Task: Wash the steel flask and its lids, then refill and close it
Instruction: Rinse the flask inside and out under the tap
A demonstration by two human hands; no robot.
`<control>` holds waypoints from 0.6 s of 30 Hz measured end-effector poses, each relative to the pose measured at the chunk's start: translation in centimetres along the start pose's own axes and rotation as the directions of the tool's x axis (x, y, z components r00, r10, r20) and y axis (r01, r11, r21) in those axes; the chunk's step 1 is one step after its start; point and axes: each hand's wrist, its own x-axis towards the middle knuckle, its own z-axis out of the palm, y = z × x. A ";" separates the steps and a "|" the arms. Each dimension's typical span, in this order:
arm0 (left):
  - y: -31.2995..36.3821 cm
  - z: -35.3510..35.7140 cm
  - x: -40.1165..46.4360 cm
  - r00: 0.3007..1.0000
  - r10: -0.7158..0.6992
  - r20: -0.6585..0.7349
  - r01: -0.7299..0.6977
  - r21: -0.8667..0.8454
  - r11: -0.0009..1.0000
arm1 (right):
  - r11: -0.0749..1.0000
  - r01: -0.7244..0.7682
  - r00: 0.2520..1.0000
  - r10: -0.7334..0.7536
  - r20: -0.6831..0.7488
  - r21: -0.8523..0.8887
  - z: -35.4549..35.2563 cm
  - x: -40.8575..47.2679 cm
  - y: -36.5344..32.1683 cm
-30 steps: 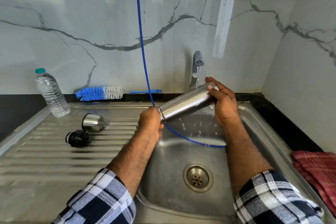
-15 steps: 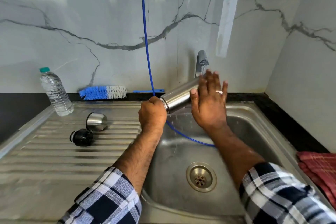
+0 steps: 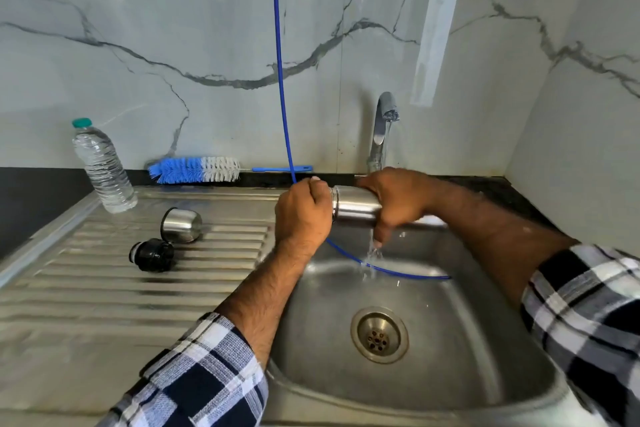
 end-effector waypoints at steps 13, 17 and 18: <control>-0.7 0.9 0.4 0.887 -0.461 -0.002 0.460 0.048 0.886 | 0.948 -0.036 0.903 -0.105 -0.416 -0.316 4.0 0.3 -3.1; -1.4 1.2 0.7 0.772 -0.625 0.117 0.635 -0.156 0.756 | 0.799 -0.057 0.673 -0.412 -0.614 -0.598 7.3 -0.1 -1.5; -1.2 1.0 0.7 0.786 -0.606 0.120 0.618 -0.140 0.774 | 0.795 -0.041 0.656 -0.435 -0.616 -0.605 7.7 -0.2 -1.0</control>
